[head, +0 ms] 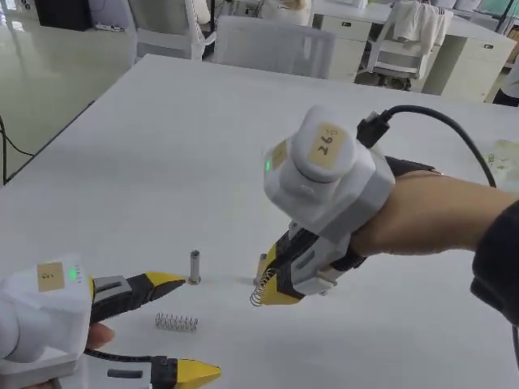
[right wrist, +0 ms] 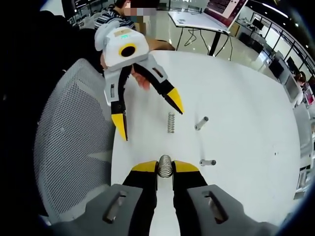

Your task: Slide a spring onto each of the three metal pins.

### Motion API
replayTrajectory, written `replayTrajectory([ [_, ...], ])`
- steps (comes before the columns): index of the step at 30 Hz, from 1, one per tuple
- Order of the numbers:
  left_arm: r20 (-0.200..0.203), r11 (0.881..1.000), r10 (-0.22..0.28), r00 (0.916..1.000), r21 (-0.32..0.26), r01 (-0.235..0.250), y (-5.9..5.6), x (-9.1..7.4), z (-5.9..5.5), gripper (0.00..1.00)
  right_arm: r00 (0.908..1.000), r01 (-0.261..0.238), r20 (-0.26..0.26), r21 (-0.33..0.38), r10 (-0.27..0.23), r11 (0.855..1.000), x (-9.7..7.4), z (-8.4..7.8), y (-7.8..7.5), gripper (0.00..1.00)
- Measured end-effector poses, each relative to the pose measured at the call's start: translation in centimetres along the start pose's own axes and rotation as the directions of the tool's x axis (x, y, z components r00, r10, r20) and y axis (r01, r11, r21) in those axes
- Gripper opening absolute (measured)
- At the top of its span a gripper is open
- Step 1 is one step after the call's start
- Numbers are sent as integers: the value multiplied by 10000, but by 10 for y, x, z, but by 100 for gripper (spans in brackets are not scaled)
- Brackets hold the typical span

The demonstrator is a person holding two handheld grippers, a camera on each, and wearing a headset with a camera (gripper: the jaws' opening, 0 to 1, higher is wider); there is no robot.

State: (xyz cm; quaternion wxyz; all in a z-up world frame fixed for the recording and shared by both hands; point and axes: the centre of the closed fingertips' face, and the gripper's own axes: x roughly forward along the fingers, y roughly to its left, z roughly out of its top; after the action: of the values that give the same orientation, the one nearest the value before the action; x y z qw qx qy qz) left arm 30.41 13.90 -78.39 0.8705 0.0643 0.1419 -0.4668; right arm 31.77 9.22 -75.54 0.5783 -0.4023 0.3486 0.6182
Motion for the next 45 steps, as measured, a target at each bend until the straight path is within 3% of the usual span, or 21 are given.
replayTrajectory([
  [9, -89, 9991, 400, 9992, -99, -400, 8, -6, -5, 72, 9992, 384, -135, 202, -381, 9991, -9, -9, -19, 8],
  [22, -70, 9975, 664, 9978, -222, -665, 14, -9, -8, 77, 9962, 675, -575, 366, -653, 9970, -7, -20, -49, 8],
  [29, -75, 9973, 707, 9975, -193, -708, 15, -10, -8, 77, 9885, 1090, -1074, 142, -1069, 9939, -1, -26, -67, 8],
  [45, -141, 9964, 805, 9967, -246, -809, 16, -13, -12, 76, 9861, 1129, -1227, 16, -1119, 9936, 14, -24, -79, 8],
])
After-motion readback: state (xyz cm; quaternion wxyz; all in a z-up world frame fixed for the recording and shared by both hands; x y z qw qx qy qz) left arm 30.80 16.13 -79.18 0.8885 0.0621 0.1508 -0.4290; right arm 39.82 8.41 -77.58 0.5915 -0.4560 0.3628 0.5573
